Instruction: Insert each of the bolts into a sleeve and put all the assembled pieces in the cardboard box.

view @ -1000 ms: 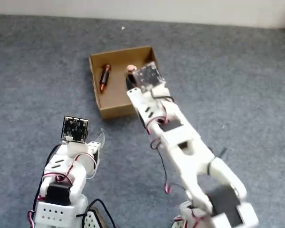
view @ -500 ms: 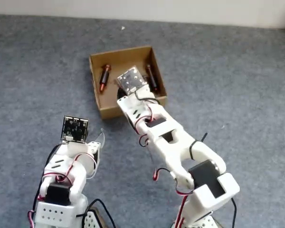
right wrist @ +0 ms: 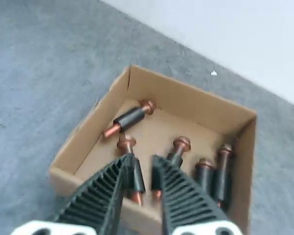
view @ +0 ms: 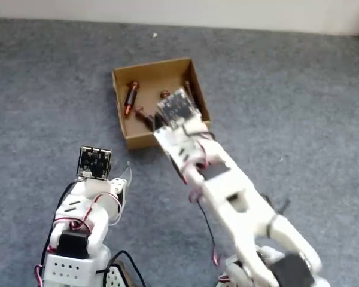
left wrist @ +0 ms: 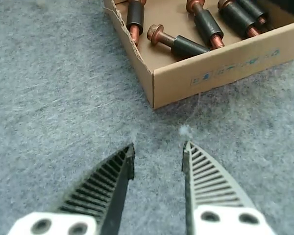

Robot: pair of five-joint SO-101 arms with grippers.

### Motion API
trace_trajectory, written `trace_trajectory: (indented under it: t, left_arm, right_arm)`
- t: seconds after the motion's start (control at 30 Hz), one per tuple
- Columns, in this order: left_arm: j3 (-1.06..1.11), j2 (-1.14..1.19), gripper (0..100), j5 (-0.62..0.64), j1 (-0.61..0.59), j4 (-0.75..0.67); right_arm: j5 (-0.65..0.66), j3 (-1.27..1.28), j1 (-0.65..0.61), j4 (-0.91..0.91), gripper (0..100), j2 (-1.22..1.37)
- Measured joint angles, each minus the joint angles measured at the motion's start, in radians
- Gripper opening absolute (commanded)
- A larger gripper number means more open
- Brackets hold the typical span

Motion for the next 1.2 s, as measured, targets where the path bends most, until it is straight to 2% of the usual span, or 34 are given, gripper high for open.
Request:
trace_trajectory:
  t: [0.5, 1.0, 1.1, 1.2]
  left_arm:
    - [0.000, 0.000, 18, 0.000, 0.000, 0.000]
    - [0.000, 0.000, 18, 0.000, 0.000, 0.026]
    - [0.000, 0.000, 18, 0.000, 0.000, 0.034]
    - [0.000, 0.000, 18, 0.000, 0.000, 0.035]
  right_arm:
    - [0.000, 0.566, 0.143, 0.031, 0.5, -0.750]
    - [0.002, 0.744, 0.175, 0.592, 0.5, -1.401]
    - [0.002, 0.744, 0.175, 0.741, 0.5, -1.428]
    - [0.002, 0.744, 0.181, 0.810, 0.5, -1.430]
